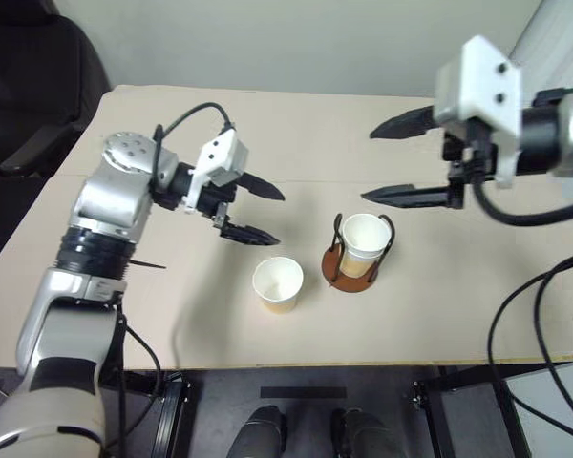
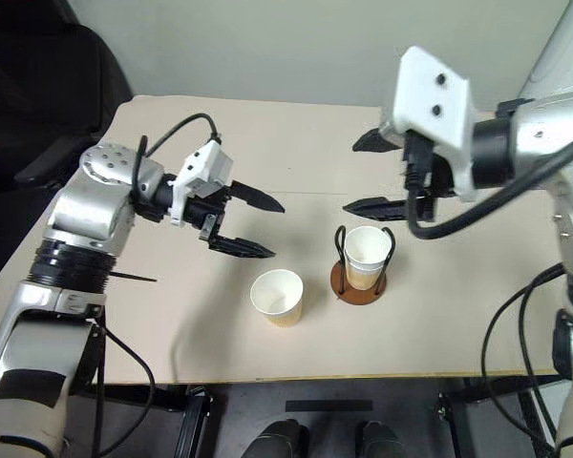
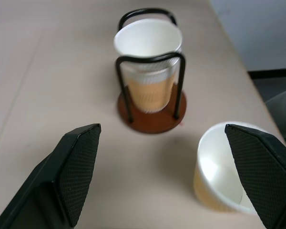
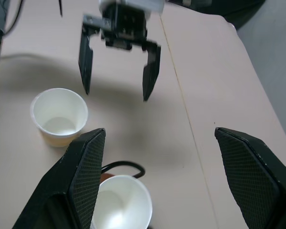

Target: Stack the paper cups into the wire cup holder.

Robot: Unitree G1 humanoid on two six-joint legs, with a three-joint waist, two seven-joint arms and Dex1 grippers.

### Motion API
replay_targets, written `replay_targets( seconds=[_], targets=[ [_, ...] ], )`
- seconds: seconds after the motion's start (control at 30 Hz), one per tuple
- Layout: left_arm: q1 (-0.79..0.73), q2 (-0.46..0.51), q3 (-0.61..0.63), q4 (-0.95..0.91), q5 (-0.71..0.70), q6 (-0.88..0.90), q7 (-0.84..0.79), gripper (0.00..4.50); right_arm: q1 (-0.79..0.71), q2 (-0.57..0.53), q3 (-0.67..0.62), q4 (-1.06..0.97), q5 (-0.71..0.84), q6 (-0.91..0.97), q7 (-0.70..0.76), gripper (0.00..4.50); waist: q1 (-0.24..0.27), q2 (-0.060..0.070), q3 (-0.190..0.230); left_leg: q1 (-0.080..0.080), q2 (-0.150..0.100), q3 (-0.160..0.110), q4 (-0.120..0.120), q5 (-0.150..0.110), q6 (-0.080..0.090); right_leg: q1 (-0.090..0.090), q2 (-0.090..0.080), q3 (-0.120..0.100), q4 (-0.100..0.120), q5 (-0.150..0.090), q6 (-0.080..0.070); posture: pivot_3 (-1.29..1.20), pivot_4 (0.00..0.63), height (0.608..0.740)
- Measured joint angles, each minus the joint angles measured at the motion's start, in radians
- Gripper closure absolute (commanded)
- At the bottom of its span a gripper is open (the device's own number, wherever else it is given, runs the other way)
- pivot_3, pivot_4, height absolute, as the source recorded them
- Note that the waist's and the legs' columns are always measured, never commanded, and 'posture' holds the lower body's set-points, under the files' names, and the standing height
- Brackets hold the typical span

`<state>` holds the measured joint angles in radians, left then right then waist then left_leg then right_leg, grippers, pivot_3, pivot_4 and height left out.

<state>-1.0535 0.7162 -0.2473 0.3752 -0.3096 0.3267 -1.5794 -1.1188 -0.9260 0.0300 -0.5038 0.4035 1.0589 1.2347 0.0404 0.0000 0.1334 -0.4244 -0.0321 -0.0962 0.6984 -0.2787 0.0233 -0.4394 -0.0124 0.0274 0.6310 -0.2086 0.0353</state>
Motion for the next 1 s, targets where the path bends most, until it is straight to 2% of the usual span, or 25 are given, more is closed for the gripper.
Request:
replay_targets(
  seconds=[0.17, 0.4, 0.77, 1.0],
  targets=[
    [-0.068, 0.001, -0.111, 0.105, 0.006, -0.067, 0.000, 0.00, 0.055, -0.074, -0.035, -0.074, 0.096, 0.049, -0.008, 0.81, 0.000, 0.000, 0.000, 0.001, 0.000, 0.000, 0.000, 0.000, 0.000, 0.000, 0.000, 0.000, 0.002, 0.000, 0.000, 0.00, 0.150, 0.740],
    [-0.102, -0.006, -0.270, 0.197, 0.005, -0.173, 0.000, 0.00, 0.073, -0.110, -0.049, -0.092, 0.180, 0.064, -0.048, 0.81, 0.001, 0.000, 0.000, 0.000, 0.000, 0.000, 0.000, 0.000, 0.000, -0.001, 0.000, 0.000, 0.002, 0.000, 0.000, 0.00, 0.150, 0.740],
    [-0.128, -0.035, -0.356, 0.255, -0.006, -0.248, -0.001, 0.00, 0.166, -0.142, -0.047, -0.113, 0.220, 0.014, -0.103, 0.81, 0.007, 0.000, 0.000, 0.000, 0.000, 0.000, 0.001, 0.000, 0.000, -0.001, 0.000, 0.000, 0.002, 0.001, 0.001, 0.00, 0.150, 0.740],
    [-0.129, -0.027, -0.409, 0.257, -0.006, -0.285, -0.001, 0.00, 0.175, -0.149, -0.046, -0.111, 0.222, -0.016, -0.124, 0.81, 0.008, 0.000, 0.000, 0.000, 0.000, 0.000, 0.001, 0.000, 0.000, -0.001, 0.000, 0.000, 0.002, 0.001, 0.001, 0.00, 0.150, 0.740]
  ],
)
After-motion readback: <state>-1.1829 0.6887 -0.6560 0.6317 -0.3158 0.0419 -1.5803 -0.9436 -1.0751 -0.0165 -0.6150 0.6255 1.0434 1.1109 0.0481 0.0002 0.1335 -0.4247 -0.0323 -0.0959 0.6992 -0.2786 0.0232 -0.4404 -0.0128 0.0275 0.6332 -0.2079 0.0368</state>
